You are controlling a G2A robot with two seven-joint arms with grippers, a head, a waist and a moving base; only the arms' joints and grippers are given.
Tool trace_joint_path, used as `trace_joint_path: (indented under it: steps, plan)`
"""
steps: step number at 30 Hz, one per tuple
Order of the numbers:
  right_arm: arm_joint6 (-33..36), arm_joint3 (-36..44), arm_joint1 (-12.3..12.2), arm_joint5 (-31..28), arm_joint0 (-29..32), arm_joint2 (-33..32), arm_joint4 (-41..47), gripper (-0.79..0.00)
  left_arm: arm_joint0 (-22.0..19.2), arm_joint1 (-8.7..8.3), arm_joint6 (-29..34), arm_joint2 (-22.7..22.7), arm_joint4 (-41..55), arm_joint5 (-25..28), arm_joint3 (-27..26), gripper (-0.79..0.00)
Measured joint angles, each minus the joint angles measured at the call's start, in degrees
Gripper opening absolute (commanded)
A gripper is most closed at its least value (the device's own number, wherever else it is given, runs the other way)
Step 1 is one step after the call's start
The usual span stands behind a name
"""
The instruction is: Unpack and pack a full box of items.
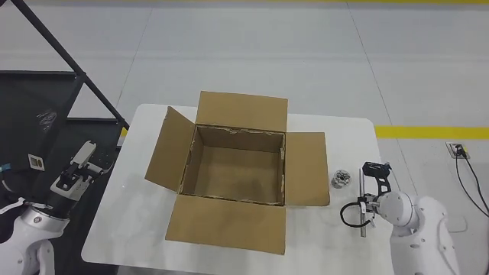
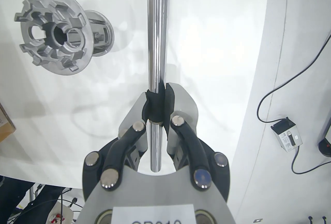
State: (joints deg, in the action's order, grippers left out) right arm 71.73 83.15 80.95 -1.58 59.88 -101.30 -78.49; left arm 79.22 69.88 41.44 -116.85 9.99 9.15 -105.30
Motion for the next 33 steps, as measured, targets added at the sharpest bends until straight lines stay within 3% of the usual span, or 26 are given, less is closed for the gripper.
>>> trace_joint_path:
  steps: [2,4,13,17,18,19,20,21,23,27,33]
  plan:
    - [-0.58,-1.11,-0.20,-0.16,-0.30,-0.09,0.25,-0.643,0.00,0.00,0.00,0.00,0.00,0.00,0.00,0.000]
    - [-0.96,-1.73,-0.35,-0.10,-0.40,-0.14,0.53,-0.554,0.00,0.00,0.00,0.00,0.00,0.00,0.00,0.000]
    - [-2.40,-1.89,-1.00,0.75,-0.07,-0.10,2.04,-0.508,0.00,0.00,0.00,0.00,0.00,0.00,0.00,0.000]
    - [-6.98,5.18,-1.00,3.60,2.29,-1.53,5.80,-0.465,0.00,0.00,0.00,0.00,0.00,0.00,0.00,0.000]
    - [-8.24,7.66,-0.94,4.30,3.17,-1.97,7.28,-0.434,0.00,0.00,0.00,0.00,0.00,0.00,0.00,0.000]
    - [-9.42,10.25,-0.88,4.90,4.08,-2.33,8.89,-0.212,0.00,0.00,0.00,0.00,0.00,0.00,0.00,0.000]
    - [-10.89,13.77,-0.75,5.50,5.31,-2.52,11.23,-0.123,0.00,0.00,0.00,0.00,0.00,0.00,0.00,0.000]
    - [-11.87,16.41,-0.63,5.66,6.20,-2.38,13.29,-0.117,0.00,0.00,0.00,0.00,0.00,0.00,0.00,0.000]
    - [-13.76,21.68,-0.40,5.12,7.88,-1.54,18.25,0.000,0.00,0.00,0.00,0.00,0.00,0.00,0.00,0.000]
    - [-14.93,24.75,-0.25,2.22,7.62,1.03,27.13,0.000,0.00,0.00,0.00,0.00,0.00,0.00,0.00,0.000]
    - [-11.23,17.10,-0.62,-1.38,0.81,5.68,34.05,0.000,0.00,0.00,0.00,0.00,0.00,0.00,0.00,0.000]
